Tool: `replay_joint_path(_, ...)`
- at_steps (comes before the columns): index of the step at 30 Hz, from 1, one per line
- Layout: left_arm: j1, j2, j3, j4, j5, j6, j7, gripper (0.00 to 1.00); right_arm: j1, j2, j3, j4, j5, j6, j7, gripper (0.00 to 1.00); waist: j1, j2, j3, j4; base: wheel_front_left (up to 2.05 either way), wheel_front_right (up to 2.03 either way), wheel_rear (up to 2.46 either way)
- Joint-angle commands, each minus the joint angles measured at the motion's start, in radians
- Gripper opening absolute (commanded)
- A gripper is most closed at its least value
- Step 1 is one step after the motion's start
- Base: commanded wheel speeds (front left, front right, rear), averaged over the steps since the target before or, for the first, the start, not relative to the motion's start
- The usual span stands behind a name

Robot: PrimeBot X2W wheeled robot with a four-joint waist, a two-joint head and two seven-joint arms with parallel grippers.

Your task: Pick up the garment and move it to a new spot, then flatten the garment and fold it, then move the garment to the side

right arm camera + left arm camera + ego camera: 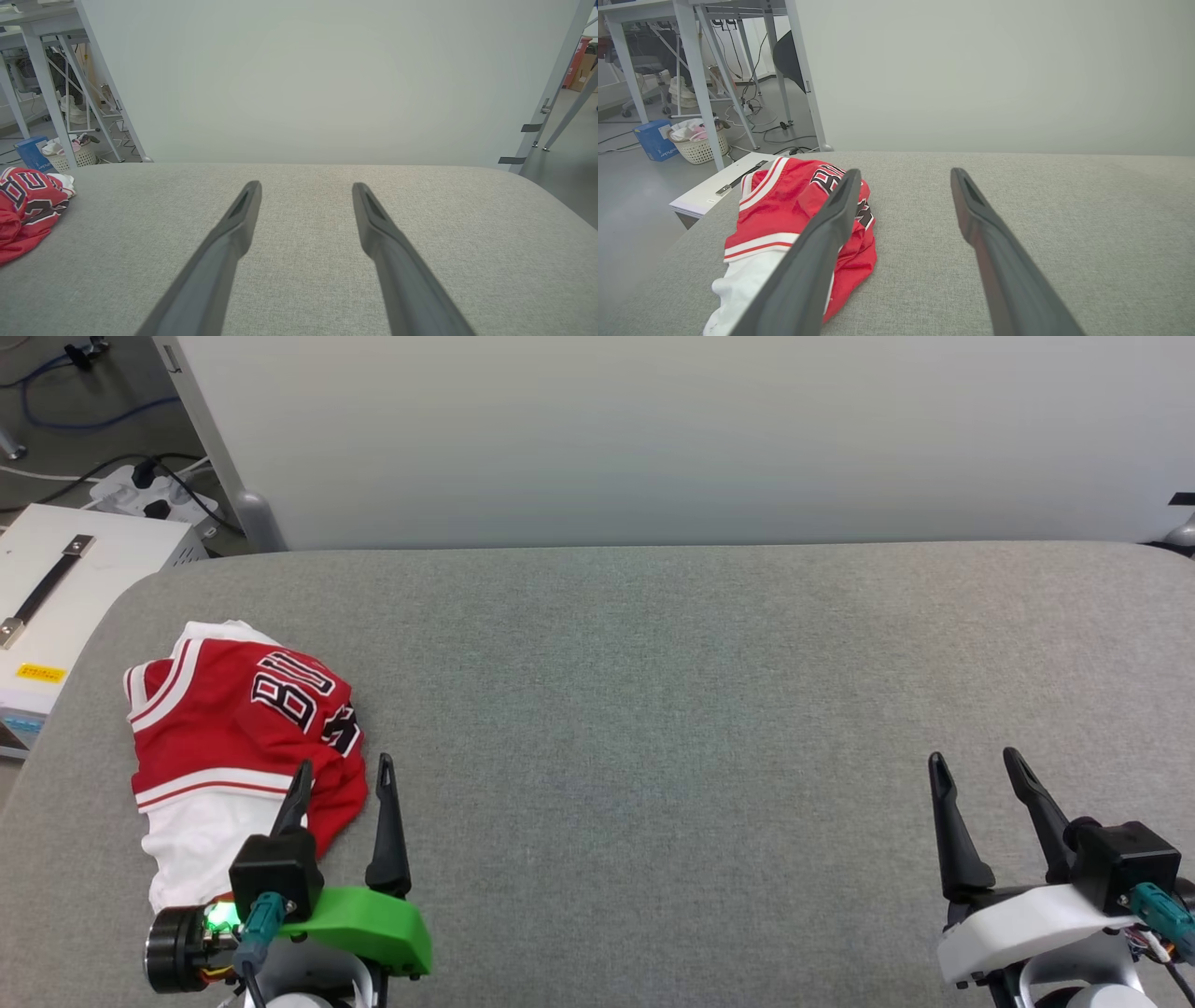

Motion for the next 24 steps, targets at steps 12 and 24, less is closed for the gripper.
replay_joint_path(12,0.019,-0.002,-0.012,-0.007,-0.021,0.018,-0.032,1.0,0.02,-0.003,-0.006,-0.021,0.034,0.004,-0.036,1.0,0.0,-0.0001,0.005,-0.002,0.0,0.0,0.0)
replay_joint_path(24,0.021,-0.003,-0.019,-0.01,-0.036,0.019,-0.057,1.0,0.029,-0.003,-0.01,-0.031,0.059,0.005,-0.06,1.0,0.0,-0.0001,0.008,-0.003,0.0,0.0,0.0)
